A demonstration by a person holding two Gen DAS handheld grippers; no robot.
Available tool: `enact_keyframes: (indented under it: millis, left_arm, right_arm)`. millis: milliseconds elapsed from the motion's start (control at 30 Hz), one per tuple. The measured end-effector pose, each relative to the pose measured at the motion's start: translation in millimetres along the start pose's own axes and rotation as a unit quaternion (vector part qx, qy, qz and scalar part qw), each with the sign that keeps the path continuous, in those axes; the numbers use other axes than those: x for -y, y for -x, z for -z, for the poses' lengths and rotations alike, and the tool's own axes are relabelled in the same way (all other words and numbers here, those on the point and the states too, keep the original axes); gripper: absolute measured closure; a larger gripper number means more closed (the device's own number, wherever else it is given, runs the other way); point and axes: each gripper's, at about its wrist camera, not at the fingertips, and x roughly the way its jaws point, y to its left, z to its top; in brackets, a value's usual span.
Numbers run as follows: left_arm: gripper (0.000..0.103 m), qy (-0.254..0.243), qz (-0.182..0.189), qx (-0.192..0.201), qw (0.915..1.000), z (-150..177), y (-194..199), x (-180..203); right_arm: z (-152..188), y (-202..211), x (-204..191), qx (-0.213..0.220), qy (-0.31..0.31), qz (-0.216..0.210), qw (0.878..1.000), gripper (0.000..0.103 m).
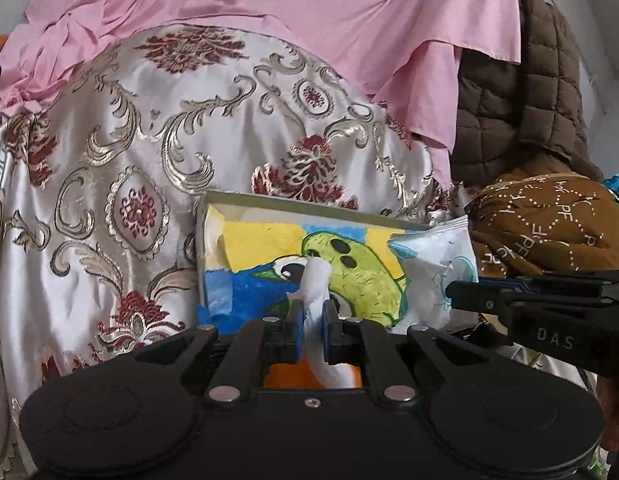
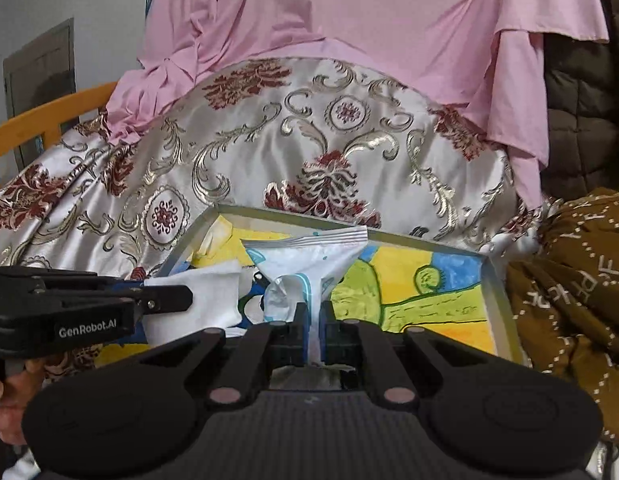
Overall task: Organize soft objects
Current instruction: 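Carry the bag and white cloth into the frog-painting tray while both tools open to release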
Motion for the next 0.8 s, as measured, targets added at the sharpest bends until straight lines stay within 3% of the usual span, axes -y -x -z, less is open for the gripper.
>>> enact_keyframes:
  millis: [467, 800]
  left_arm:
    - [0.091, 0.010, -0.009, -0.012, 0.9998, 7, -6, -15]
    - [0.078, 0.004, -0.033, -0.020, 0.9993, 6, -2, -9]
  right_arm:
    - [6, -20, -19, -0.024, 0.020, -0.002, 0.999, 0.095]
    - [8, -17, -20, -0.027, 0.027, 0.001, 0.999, 0.080]
